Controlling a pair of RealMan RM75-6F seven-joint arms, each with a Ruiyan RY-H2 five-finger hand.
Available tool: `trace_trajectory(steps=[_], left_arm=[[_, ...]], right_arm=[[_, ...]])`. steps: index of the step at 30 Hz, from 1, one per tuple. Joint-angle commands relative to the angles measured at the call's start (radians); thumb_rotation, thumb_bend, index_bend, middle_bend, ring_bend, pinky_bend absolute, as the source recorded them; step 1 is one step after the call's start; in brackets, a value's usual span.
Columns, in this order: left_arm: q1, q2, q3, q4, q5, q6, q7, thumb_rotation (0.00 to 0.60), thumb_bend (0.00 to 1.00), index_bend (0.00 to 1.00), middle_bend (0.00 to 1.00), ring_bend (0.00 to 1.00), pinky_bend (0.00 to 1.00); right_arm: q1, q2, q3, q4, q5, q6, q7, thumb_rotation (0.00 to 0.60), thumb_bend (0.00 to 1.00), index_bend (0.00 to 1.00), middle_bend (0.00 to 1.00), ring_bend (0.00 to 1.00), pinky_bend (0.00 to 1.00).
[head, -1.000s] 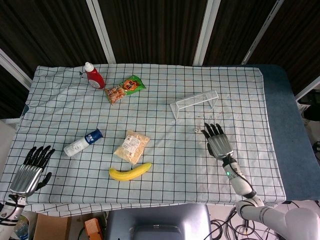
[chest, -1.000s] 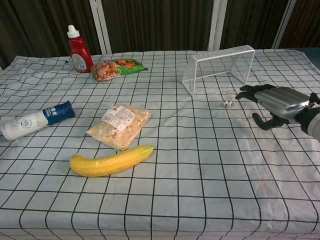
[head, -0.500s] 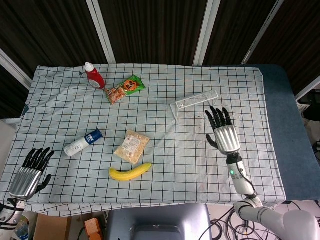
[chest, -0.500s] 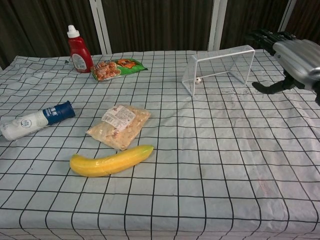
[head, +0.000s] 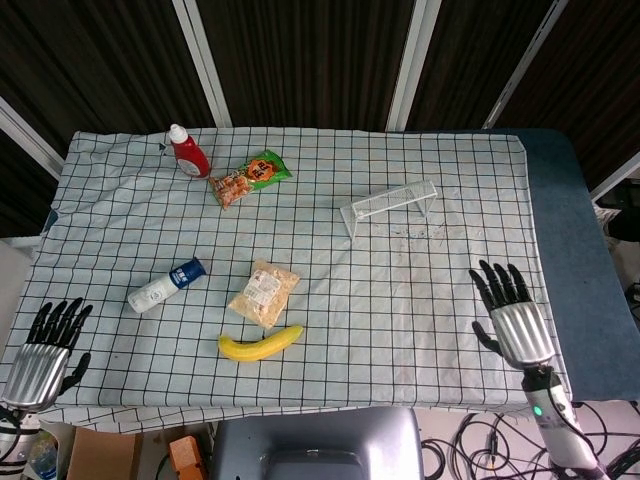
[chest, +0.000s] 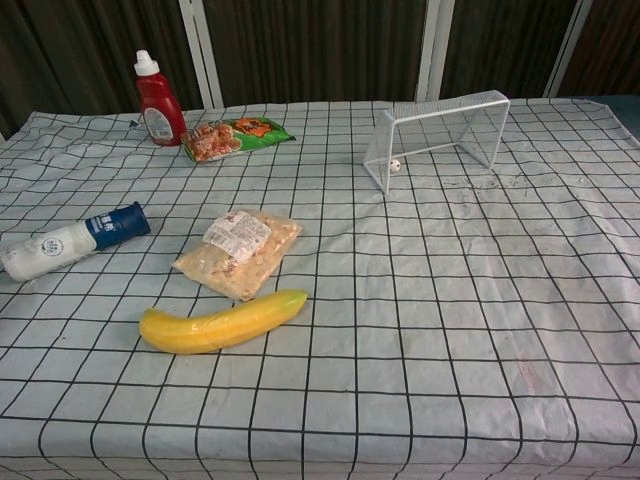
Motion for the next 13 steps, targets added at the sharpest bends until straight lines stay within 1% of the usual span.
trace_trajectory(steps=[1, 4, 7, 13], left_arm=[[0.006, 0.007, -0.012, -0.005, 0.015, 0.041, -0.011, 0.600, 0.41, 0.00, 0.02, 0.00, 0.03], [0.014, 0.011, -0.020, -0.011, 0.019, 0.068, -0.013, 0.600, 0.41, 0.00, 0.02, 0.00, 0.03], [0.019, 0.017, -0.017, -0.031, 0.028, 0.078, -0.003, 0.600, 0.41, 0.00, 0.02, 0.00, 0.03], [0.020, 0.025, -0.012, -0.057, 0.029, 0.058, 0.016, 0.600, 0.41, 0.00, 0.02, 0.00, 0.03]], right_arm=[[-0.114, 0.110, -0.076, -0.091, -0.035, 0.091, -0.003, 0.600, 0.23, 0.00, 0.00, 0.00, 0.00], [-0.124, 0.124, -0.056, -0.097, -0.032, 0.102, 0.028, 0.600, 0.23, 0.00, 0.00, 0.00, 0.00], [-0.128, 0.141, -0.050, -0.110, -0.014, 0.073, 0.038, 0.600, 0.23, 0.00, 0.00, 0.00, 0.00], [-0.136, 0.160, -0.037, -0.128, -0.003, 0.044, 0.039, 0.600, 0.23, 0.00, 0.00, 0.00, 0.00]])
